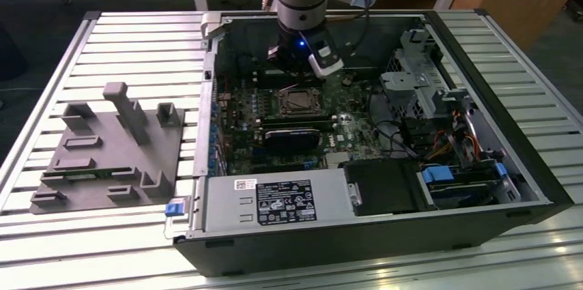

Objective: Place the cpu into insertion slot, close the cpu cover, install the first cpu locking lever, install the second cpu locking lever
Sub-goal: 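Install the first cpu locking lever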

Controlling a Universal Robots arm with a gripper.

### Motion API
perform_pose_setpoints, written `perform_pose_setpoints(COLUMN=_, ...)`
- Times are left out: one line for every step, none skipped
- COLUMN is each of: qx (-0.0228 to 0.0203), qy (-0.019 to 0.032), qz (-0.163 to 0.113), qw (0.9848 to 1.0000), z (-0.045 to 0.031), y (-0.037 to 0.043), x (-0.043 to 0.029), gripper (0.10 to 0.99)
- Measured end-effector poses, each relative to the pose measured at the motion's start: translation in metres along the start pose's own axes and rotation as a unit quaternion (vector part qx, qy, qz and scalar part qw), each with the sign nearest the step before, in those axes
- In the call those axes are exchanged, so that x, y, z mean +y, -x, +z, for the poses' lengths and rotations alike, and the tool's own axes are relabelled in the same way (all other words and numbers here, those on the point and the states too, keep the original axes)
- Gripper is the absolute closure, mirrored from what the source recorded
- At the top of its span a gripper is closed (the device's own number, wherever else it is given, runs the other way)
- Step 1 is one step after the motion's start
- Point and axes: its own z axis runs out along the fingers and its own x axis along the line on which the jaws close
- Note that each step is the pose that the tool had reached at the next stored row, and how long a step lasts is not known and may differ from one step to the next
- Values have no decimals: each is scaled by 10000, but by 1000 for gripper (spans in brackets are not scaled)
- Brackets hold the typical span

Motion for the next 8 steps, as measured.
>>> perform_pose_setpoints(qx=-10, qy=-5, qz=42, qw=10000, z=5, y=-1, x=0, gripper=980)
perform_pose_setpoints(qx=-17, qy=-10, qz=64, qw=10000, z=10, y=-4, x=3, gripper=980)
perform_pose_setpoints(qx=-27, qy=-14, qz=73, qw=10000, z=14, y=-8, x=7, gripper=980)
perform_pose_setpoints(qx=-39, qy=-14, qz=74, qw=10000, z=19, y=-12, x=8, gripper=980)
perform_pose_setpoints(qx=-57, qy=-14, qz=73, qw=10000, z=22, y=-19, x=8, gripper=980)
perform_pose_setpoints(qx=-77, qy=-13, qz=70, qw=9999, z=26, y=-27, x=6, gripper=980)
perform_pose_setpoints(qx=-103, qy=-10, qz=66, qw=9999, z=31, y=-35, x=4, gripper=980)
perform_pose_setpoints(qx=-124, qy=-8, qz=61, qw=9999, z=37, y=-39, x=3, gripper=980)
